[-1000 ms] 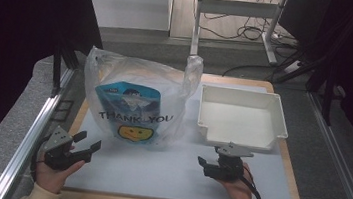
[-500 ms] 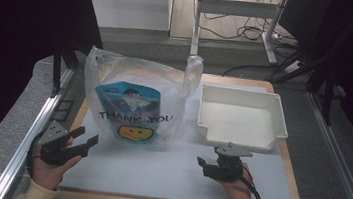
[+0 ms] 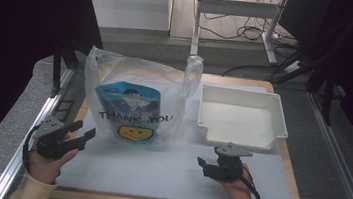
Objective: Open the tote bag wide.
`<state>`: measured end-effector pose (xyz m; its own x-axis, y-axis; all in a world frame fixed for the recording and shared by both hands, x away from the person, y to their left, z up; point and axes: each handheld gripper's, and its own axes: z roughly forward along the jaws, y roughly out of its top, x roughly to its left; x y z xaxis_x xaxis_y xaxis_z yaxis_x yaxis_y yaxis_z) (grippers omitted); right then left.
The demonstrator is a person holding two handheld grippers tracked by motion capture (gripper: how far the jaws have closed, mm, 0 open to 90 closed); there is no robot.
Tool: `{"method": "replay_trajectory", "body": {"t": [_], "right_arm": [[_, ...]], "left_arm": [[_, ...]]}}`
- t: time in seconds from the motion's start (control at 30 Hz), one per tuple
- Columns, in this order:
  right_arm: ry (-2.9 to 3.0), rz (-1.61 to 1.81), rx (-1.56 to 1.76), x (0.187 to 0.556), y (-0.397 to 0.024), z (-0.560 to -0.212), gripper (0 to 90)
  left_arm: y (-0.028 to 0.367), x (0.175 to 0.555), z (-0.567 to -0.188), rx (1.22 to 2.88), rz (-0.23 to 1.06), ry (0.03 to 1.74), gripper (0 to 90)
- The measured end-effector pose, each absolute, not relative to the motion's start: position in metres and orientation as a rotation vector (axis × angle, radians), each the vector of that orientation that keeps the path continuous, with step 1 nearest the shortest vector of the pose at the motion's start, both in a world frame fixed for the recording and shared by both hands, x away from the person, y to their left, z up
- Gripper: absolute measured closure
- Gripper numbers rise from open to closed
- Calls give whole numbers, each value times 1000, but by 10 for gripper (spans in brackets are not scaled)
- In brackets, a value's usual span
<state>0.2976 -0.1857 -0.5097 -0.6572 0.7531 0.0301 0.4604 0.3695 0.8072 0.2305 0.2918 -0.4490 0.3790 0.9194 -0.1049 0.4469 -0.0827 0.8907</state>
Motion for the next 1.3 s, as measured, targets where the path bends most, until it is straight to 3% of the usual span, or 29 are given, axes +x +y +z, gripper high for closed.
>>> {"method": "replay_trajectory", "body": {"t": [1.07, 1.3], "right_arm": [[2285, 1126, 1114, 299, -187, -513, 258], [2279, 1114, 1116, 300, -189, -513, 257]], "left_arm": [[296, 273, -389, 1674, 668, 1164, 447], [296, 283, -389, 1672, 648, 1142, 535]]}}
